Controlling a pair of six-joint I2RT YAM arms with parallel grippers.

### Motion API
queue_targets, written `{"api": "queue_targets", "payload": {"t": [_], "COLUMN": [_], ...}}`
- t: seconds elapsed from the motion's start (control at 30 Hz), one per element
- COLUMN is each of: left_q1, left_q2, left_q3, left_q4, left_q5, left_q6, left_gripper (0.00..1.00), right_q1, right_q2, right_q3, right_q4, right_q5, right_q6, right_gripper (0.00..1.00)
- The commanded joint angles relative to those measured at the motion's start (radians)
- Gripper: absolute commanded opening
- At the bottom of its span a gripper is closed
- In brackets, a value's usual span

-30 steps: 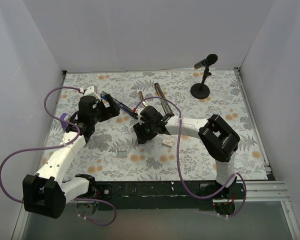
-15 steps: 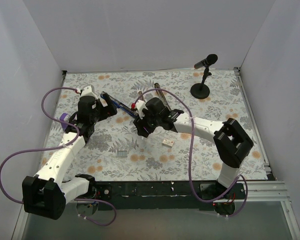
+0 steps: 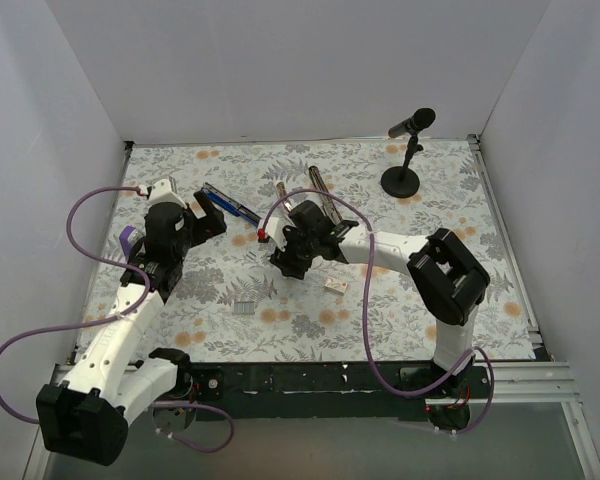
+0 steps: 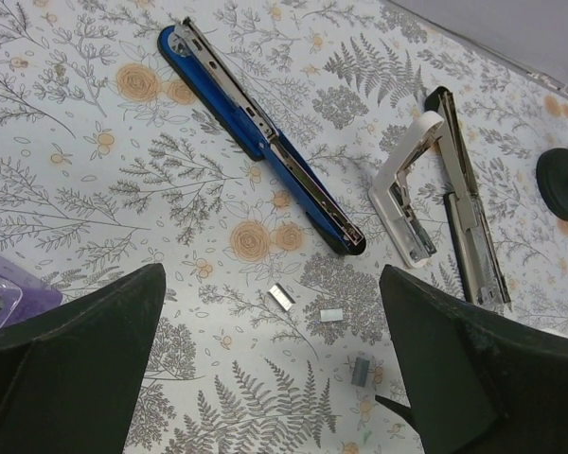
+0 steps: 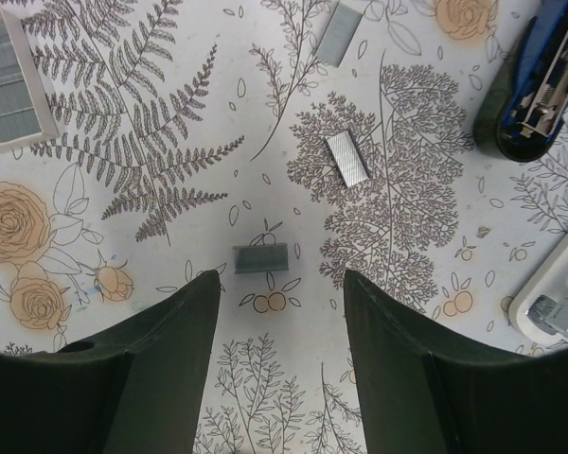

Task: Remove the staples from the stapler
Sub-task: Pick up the staple from the center of the board.

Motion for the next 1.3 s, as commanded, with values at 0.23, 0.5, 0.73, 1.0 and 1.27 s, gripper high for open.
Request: {"api": "queue_targets", "payload": {"t": [0.23, 0.5, 0.73, 1.0, 1.27], "left_q1": [-0.001, -0.001, -0.001, 0.001, -0.001], "left_q2": [-0.114, -0.132, -0.177, -0.180, -0.180], "left_q3": [-0.036, -0.042, -0.059, -0.065, -0.064], "left_q4": [0.073, 0.084, 0.104, 0.111, 0.108], "left_q5": [-0.029, -0.033, -0.037, -0.039, -0.049], "left_q6": [0.015, 0.010, 0.009, 0.010, 0.007], "left_gripper": [0.98, 0.98, 0.98, 0.98, 0.98], "right_q1": [0.000, 0.003, 0.010, 0.027, 0.037], "right_q2": [0.030, 0.051, 0.077, 0.088, 0.082], "right_q3": [0.027, 0.027, 0.034, 0.021, -0.002], "right_q4": [0.001, -0.011, -0.010, 0.007, 0.027], "right_q5": [-0.048, -0.046, -0.040, -0.019, -0.003], "right_q6": [-0.074, -0.078, -0.070, -0.070, -0.067], "right_gripper": [0.61, 0.61, 0.59, 0.55, 0.51]}}
